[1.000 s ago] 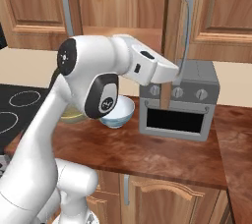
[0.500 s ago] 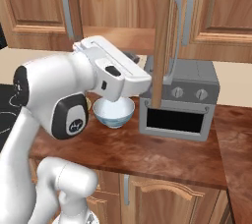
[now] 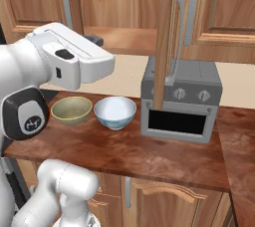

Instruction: Open the cabinet. Pick the bowls from the counter and place them in the cabinet. Then close the cabinet.

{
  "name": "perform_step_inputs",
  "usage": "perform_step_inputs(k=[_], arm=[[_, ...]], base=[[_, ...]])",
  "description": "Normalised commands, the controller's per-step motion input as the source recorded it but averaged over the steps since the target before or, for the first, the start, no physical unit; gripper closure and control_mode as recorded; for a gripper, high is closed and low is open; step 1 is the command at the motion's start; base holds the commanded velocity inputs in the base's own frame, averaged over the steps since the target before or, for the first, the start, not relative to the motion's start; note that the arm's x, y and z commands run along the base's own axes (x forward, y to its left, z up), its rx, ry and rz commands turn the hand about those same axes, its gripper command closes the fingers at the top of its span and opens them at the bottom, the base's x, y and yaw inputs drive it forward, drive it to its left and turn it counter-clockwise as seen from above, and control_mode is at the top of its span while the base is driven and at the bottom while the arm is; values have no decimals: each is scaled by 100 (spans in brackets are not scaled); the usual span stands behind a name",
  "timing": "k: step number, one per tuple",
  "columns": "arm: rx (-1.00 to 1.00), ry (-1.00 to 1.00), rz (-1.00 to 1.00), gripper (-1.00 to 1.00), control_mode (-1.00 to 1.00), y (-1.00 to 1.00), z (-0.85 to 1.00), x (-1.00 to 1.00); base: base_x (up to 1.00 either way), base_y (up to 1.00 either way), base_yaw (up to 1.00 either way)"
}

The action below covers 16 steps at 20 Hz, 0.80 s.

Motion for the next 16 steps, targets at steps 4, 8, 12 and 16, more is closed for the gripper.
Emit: perform_step_inputs(k=[4, 8, 12, 16], arm=[[14, 20, 15, 100, -100, 82, 9, -21], [12, 5, 15, 100, -100, 73, -2, -22], [4, 3, 19, 100, -100, 80, -8, -8], [-5, -3, 29, 100, -100, 72, -32, 0]], base=[[0, 0, 0], [0, 0, 0], [0, 0, 0], [0, 0, 0]])
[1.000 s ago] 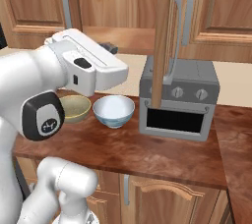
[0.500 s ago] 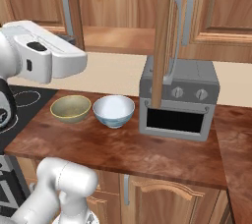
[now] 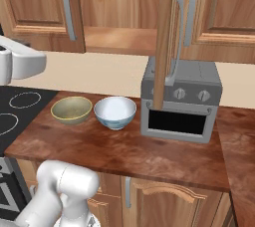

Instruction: Open the cabinet. Pick the bowls from the counter and place them in the cabinet. Then close the cabinet.

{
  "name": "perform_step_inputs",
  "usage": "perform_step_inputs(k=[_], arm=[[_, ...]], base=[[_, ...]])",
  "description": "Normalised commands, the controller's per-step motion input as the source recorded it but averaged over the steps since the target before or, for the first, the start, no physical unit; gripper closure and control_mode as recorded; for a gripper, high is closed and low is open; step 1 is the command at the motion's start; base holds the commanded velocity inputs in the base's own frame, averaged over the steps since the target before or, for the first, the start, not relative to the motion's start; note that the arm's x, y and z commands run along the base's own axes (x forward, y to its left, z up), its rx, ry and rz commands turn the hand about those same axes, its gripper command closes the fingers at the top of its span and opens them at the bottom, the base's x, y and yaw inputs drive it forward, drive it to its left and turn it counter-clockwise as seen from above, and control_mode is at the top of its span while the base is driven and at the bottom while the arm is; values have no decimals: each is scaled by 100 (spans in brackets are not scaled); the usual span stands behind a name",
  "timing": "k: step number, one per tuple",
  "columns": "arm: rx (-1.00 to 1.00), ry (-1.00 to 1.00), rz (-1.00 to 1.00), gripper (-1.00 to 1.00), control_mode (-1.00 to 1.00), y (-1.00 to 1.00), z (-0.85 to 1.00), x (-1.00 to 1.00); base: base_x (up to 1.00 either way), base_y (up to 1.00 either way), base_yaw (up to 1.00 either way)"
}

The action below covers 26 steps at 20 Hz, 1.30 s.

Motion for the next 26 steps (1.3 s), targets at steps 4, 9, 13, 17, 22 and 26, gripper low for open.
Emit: perform_step_inputs(k=[4, 9, 13, 17, 22, 26], arm=[[-5, -1, 29, 100, -100, 54, -24, 15], [-5, 0, 21, 100, -100, 9, -2, 28], [-6, -11, 3, 100, -100, 0, 0, 28], [-4, -21, 0, 100, -100, 9, -4, 23], [-4, -21, 0, 100, -100, 16, -2, 18], [-1, -11, 0, 100, -100, 6, 0, 25]], base=[[0, 0, 0], [0, 0, 0], [0, 0, 0], [0, 0, 0], [0, 0, 0], [0, 0, 0]])
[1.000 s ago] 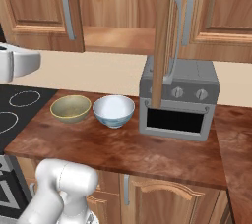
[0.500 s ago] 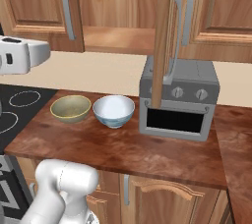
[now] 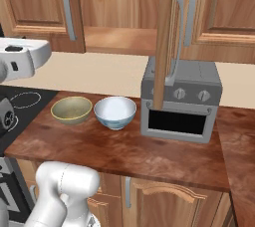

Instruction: Open the cabinet. Pick the bowls from the counter and place them in the cabinet. Then close the cabinet.

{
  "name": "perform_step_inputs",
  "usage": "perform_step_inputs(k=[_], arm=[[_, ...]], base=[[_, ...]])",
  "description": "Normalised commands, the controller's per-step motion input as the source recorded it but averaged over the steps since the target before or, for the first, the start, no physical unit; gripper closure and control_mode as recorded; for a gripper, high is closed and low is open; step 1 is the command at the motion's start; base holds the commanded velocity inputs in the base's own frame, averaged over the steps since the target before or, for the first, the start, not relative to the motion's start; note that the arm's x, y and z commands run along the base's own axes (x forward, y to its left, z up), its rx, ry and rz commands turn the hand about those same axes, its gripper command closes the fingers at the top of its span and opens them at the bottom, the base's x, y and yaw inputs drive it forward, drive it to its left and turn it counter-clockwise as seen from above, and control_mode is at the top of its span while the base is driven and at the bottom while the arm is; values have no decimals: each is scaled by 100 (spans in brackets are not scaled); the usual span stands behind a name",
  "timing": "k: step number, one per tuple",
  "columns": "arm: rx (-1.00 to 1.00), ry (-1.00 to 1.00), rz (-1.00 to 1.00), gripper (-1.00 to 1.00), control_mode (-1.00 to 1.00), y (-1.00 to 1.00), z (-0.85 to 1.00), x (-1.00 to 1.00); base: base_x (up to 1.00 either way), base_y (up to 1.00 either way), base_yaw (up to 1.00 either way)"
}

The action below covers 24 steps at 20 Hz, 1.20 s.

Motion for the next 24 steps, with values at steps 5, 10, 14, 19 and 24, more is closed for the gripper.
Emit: perform_step_inputs(k=[5, 10, 14, 19, 24], arm=[[-1, -4, 0, 100, -100, 1, 0, 38], [-2, 0, 0, 100, -100, 10, 0, 37], [-2, 0, 0, 100, -100, 12, 0, 36], [-1, 0, 0, 100, -100, 3, 0, 32], [0, -1, 0, 100, -100, 0, 0, 26]], base=[[0, 0, 0], [0, 0, 0], [0, 0, 0], [0, 0, 0], [0, 0, 0]])
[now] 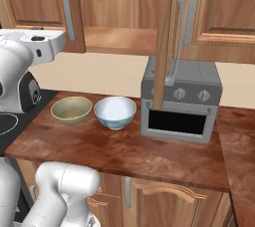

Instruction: Open the cabinet. Pick the bowls from the counter and place them in the cabinet. Then close the cabinet.

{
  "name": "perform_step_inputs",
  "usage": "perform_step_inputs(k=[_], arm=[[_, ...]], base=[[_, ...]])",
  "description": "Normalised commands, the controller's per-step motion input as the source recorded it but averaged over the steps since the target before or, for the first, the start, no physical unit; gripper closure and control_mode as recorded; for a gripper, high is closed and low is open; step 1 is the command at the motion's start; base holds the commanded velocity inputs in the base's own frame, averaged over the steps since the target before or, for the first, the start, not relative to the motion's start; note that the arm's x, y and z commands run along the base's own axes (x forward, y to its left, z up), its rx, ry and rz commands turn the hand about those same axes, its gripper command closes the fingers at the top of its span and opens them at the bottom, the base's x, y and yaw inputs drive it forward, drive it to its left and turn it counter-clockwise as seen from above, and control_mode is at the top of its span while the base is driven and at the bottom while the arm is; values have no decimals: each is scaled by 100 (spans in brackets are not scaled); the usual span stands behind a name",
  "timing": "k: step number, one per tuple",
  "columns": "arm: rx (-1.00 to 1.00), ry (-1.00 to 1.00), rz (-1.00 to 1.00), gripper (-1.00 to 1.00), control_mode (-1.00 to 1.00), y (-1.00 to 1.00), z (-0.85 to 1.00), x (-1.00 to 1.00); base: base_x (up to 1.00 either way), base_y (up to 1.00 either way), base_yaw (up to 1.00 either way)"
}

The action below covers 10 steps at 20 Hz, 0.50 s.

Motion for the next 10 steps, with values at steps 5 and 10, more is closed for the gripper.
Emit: perform_step_inputs(k=[5, 10], arm=[[-2, -15, 0, -100, -100, 10, -11, 4], [0, -11, 0, -100, -100, 2, -12, 18]], base=[[0, 0, 0], [0, 0, 0]])
